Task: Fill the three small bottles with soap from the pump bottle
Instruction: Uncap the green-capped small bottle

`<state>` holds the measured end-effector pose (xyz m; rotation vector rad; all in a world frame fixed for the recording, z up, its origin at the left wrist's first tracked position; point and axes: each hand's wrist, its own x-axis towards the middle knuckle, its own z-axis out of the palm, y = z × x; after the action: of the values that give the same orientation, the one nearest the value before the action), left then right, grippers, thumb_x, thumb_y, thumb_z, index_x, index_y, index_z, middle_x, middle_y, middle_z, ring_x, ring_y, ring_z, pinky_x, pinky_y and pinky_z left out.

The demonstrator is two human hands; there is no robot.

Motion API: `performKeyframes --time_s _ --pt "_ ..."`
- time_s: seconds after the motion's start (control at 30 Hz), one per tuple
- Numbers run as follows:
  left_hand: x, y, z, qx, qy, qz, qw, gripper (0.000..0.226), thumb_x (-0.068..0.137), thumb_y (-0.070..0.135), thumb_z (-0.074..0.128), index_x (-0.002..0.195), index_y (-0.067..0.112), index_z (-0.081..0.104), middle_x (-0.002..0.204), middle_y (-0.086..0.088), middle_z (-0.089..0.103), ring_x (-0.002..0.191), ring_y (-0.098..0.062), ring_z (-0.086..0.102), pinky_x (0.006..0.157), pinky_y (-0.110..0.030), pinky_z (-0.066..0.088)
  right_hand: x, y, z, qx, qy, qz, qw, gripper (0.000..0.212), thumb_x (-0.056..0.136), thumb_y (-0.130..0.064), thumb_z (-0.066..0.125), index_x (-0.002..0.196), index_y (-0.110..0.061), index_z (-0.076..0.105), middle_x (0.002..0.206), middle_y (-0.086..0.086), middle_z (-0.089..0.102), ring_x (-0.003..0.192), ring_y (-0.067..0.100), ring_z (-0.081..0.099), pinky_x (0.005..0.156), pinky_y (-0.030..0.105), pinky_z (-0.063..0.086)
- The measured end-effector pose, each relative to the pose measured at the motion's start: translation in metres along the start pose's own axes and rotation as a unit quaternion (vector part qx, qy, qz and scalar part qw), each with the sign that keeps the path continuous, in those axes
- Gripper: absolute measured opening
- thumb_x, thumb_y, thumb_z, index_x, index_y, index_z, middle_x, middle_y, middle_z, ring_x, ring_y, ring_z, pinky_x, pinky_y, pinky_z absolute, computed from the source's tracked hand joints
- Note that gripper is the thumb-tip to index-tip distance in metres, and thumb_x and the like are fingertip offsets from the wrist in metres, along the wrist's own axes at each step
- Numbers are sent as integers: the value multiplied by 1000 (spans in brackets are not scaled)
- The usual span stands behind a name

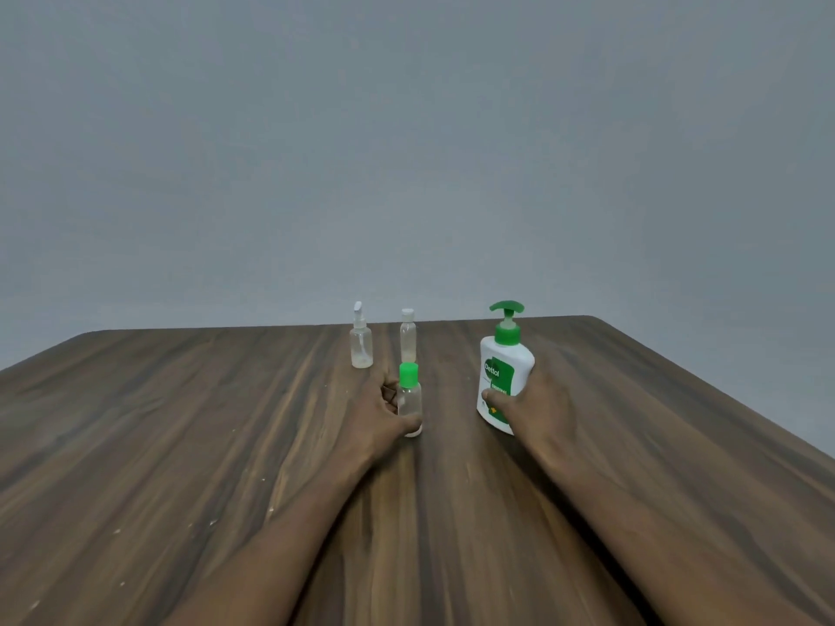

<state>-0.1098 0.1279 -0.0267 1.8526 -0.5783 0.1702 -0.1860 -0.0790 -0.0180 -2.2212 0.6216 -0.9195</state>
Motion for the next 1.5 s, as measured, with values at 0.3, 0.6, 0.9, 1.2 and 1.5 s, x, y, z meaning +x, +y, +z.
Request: performKeyframes --time_s 0.3,0.6,0.9,1.2,1.5 --pt "-2 -2 -2 -18 22 6 1000 28 64 1 82 83 5 62 59 14 53 50 1 42 51 -13 35 -34 -54 -13 107 146 -249 951 29 83 -51 56 96 -25 49 84 -11 51 75 5 47 66 15 37" --pt "-2 -8 -3 -32 4 20 999 38 71 -6 75 75 29 60 60 27 63 56 11 57 51 -6 41 -25 -88 53 56 -63 -183 980 40 74 -51 70 72 -14 54 64 -4 54 63 17 54 59 37 47" --pt "1 -6 0 -54 -4 30 998 39 69 4 78 100 25 67 80 9 68 69 -4 58 60 -17 48 -20 -89 58 124 -29 -170 977 29 72 -36 78 67 -22 53 55 -9 51 53 4 49 56 31 46" --pt "4 -9 0 -37 15 20 999 28 68 23 82 92 14 71 81 -4 72 73 -19 68 70 -39 57 -16 -94 39 78 -154 -211 962 15 90 -22 61 99 -11 67 91 5 65 85 18 59 80 36 48" --pt "6 -10 0 -36 16 15 999 25 70 9 83 79 27 68 56 14 54 49 1 46 53 -18 42 -26 -95 40 108 -108 -177 972 27 81 -25 72 100 -13 58 84 -2 59 80 14 57 79 41 50"
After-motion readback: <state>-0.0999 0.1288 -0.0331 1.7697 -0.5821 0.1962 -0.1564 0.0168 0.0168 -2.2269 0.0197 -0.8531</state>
